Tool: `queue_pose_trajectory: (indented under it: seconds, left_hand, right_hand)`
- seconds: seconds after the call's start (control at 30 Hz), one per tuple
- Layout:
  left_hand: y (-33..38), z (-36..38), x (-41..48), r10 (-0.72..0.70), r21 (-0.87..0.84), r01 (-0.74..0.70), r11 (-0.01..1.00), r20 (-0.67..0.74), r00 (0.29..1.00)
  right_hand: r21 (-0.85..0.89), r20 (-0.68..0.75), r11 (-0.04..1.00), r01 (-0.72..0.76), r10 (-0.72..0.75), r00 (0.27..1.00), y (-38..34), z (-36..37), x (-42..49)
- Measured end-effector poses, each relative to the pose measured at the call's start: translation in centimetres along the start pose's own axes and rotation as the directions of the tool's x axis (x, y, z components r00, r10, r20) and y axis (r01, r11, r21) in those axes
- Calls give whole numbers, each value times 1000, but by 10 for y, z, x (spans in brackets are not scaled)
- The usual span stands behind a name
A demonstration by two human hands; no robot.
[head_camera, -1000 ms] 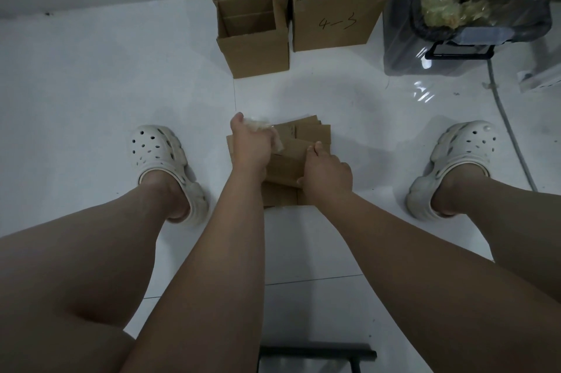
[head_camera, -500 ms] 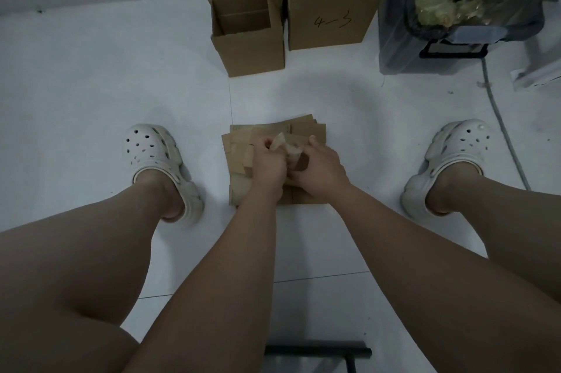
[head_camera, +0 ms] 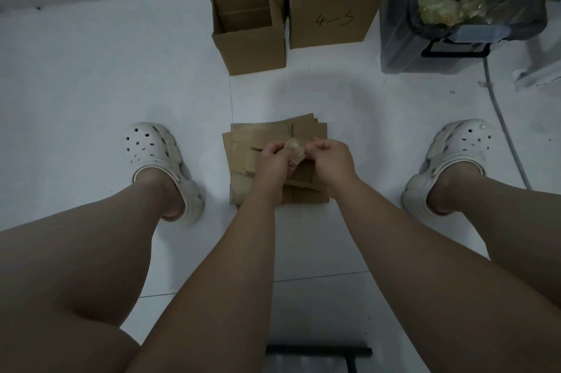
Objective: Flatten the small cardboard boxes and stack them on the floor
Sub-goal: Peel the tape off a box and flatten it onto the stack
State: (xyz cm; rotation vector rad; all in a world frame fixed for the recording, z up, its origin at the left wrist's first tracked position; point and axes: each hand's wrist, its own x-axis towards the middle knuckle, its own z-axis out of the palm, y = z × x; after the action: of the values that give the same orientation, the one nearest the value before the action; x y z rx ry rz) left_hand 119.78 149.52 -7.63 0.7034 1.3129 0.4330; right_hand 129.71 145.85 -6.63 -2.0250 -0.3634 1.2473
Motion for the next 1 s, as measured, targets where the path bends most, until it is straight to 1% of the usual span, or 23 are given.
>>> queue_pose_trajectory:
  seconds: [0.03, 0.1, 0.17, 0.2, 0.27, 0.33, 0.37, 0.4, 0.47, 0.53, 0.63, 0.7, 0.77, 0.8, 0.87, 1.0]
  left_hand:
    - [0, -1, 0, 12, -25, -11, 1000, 39, 999]
    - [2, -3, -1, 45, -113, -33, 993, 101, 994]
    - [5, -3, -3, 45, -155, -25, 988, 125, 991]
    - [7, -2, -4, 28, -143, -10, 990, 119, 992]
    - [9, 2, -6, 11, -59, -5, 998, 111, 994]
    - [8, 5, -8, 38, 38, -45, 998, 162, 986]
    - [6, 6, -8, 46, 46, -56, 997, 196, 979]
    - [4, 5, -8, 47, 20, -52, 998, 215, 975]
    - [3, 2, -5, 38, -63, -26, 998, 206, 978]
    - [3, -1, -2, 35, -106, -14, 994, 195, 980]
    - [1, 0, -1, 43, -55, -33, 998, 191, 981]
    - [0, 1, -1, 44, -30, -39, 999, 165, 985]
    - [-2, 1, 0, 52, -10, -51, 999, 146, 988]
    - [-2, 1, 0, 52, 1, -53, 999, 142, 989]
    - [-2, 1, 1, 45, 14, -47, 999, 134, 990]
    - [-1, 1, 1, 32, 11, -33, 999, 116, 993]
  right_hand:
    - [49, -14, 998, -33, 33, 999, -2, 0, 2]
    - [89, -31, 993, -73, 76, 997, -8, 1, 3]
    - [121, -44, 987, -104, 110, 993, -13, 2, 3]
    - [145, -46, 981, -127, 135, 990, -14, 2, 3]
    - [188, -50, 968, -163, 175, 983, -15, 2, 3]
    - [207, -79, 964, -169, 188, 979, -14, 2, 2]
    - [226, -106, 960, -167, 194, 975, -14, 1, 2]
    - [255, -137, 952, -166, 205, 969, -13, 0, 1]
    - [339, -189, 927, -160, 234, 954, -11, -2, -1]
    - [423, -196, 893, -156, 258, 946, -9, -6, -3]
    - [532, -114, 832, -157, 254, 961, -9, -10, -6]
    - [641, 2, 748, -173, 224, 975, -14, -11, -7]
    - [724, 103, 655, -217, 208, 973, -19, -10, -8]
    - [727, 136, 645, -235, 200, 970, -21, -10, -9]
    - [683, 163, 686, -251, 193, 968, -23, -9, -9]
    - [577, 150, 773, -263, 216, 965, -22, -7, -12]
